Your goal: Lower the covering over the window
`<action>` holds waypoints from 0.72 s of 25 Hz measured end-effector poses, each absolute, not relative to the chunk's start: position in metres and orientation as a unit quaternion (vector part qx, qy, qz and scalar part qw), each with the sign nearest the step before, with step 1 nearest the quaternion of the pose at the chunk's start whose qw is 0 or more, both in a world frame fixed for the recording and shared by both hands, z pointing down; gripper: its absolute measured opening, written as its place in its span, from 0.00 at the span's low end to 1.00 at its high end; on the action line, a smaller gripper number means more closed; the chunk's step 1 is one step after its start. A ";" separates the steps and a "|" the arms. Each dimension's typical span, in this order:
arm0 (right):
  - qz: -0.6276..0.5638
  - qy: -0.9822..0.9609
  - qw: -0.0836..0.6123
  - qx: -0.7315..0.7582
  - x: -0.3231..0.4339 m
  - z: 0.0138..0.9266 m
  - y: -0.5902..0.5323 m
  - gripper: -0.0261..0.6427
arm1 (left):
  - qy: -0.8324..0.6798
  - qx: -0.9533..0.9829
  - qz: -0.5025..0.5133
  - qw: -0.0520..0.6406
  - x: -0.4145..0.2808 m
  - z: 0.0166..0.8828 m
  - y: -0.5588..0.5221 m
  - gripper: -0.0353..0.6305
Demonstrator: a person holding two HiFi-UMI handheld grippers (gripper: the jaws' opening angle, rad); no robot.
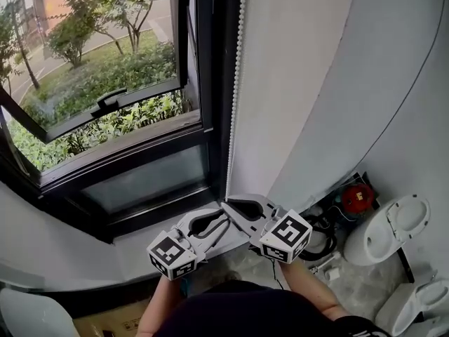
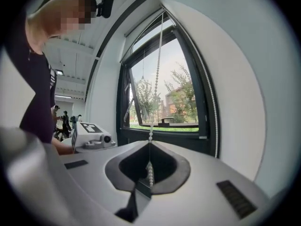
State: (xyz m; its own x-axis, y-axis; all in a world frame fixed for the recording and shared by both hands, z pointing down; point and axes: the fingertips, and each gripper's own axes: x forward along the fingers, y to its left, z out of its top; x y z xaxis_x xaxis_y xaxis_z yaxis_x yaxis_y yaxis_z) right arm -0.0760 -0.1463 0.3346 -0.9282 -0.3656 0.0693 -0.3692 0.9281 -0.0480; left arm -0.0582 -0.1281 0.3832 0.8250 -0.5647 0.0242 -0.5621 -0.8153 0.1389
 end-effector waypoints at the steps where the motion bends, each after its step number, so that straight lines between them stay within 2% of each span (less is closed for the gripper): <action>1: 0.036 -0.982 0.036 0.184 -0.076 0.343 -0.146 0.06 | -0.298 0.952 -0.007 0.074 -0.058 0.385 -0.128 0.17; 11: 0.084 -0.981 0.083 0.156 -0.079 0.406 -0.149 0.06 | -0.313 0.940 0.098 0.093 -0.057 0.435 -0.126 0.17; 18: 0.108 -0.978 0.102 0.146 -0.072 0.433 -0.146 0.06 | -0.306 0.937 0.093 0.141 -0.057 0.462 -0.114 0.17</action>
